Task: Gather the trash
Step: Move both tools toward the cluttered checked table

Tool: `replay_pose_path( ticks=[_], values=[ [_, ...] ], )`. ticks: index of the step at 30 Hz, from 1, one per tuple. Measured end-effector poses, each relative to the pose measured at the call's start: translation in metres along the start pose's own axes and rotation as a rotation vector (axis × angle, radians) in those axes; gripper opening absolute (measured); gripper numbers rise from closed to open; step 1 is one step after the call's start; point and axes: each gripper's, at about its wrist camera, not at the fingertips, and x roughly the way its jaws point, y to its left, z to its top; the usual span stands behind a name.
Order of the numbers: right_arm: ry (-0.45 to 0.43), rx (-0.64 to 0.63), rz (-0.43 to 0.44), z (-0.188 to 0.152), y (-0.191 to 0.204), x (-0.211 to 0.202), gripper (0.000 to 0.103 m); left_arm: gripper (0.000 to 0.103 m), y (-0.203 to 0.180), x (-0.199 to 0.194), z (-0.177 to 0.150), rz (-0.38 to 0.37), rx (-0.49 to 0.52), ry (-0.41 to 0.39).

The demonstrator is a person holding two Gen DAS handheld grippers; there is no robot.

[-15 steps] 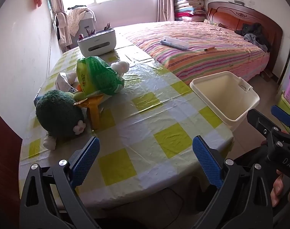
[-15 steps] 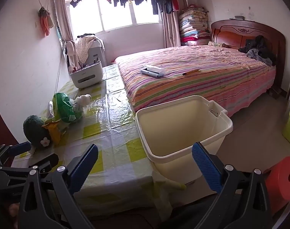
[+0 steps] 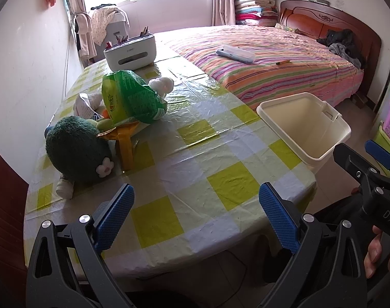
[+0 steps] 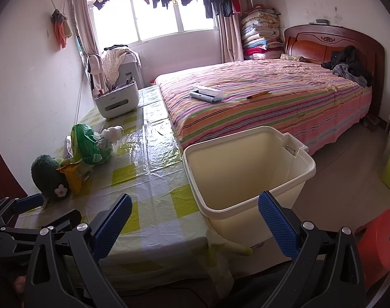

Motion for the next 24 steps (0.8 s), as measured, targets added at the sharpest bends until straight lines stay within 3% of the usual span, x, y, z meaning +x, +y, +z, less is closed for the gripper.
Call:
replay_pose_path(
  ticks=[24],
  values=[
    [-0.007,-0.005,0.006,-0.0021,0.001,0.0041,0.096,0.096,0.001,0.0035,-0.0016,0.002,-0.004,0.013]
  ],
)
